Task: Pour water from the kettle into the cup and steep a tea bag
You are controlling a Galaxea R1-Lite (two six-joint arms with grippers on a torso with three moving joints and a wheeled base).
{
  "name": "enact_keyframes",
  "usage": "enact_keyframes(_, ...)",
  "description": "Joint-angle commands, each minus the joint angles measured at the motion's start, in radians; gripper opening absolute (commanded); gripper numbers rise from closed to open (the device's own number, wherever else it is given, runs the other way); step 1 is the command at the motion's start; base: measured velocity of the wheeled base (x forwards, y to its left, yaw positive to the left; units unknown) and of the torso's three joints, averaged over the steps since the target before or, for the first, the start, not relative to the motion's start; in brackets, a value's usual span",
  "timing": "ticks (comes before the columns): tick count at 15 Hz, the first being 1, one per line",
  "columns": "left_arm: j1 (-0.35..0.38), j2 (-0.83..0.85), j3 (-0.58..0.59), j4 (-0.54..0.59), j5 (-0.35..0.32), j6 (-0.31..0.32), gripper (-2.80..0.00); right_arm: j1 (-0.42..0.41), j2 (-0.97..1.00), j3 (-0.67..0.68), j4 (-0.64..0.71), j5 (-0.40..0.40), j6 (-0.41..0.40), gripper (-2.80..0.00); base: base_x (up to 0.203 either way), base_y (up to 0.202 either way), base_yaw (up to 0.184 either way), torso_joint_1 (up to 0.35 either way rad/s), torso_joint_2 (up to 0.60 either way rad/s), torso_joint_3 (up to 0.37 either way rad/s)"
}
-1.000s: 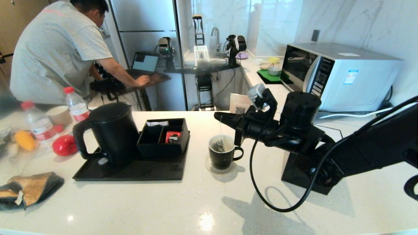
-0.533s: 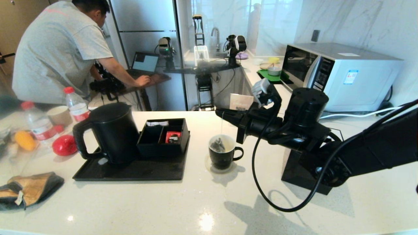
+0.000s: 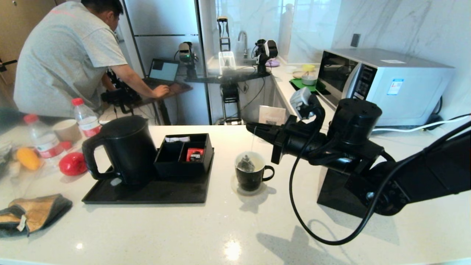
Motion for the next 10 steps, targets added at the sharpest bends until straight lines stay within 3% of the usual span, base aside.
enact_keyframes(1,0.0,0.0,0.0,0.0,0.0,-0.001,-2.8,-0.001,-0.013,0.002,-0.005,0.003,-0.001,-2.8,0.0,0.0,0.0,0.0,0.0,0.0)
enact_keyframes(10,0.0,0.0,0.0,0.0,0.0,0.001,-2.8,-0.022,-0.055,0.02,-0.002,0.004,0.001,-2.8,0.0,0.0,0.0,0.0,0.0,0.0)
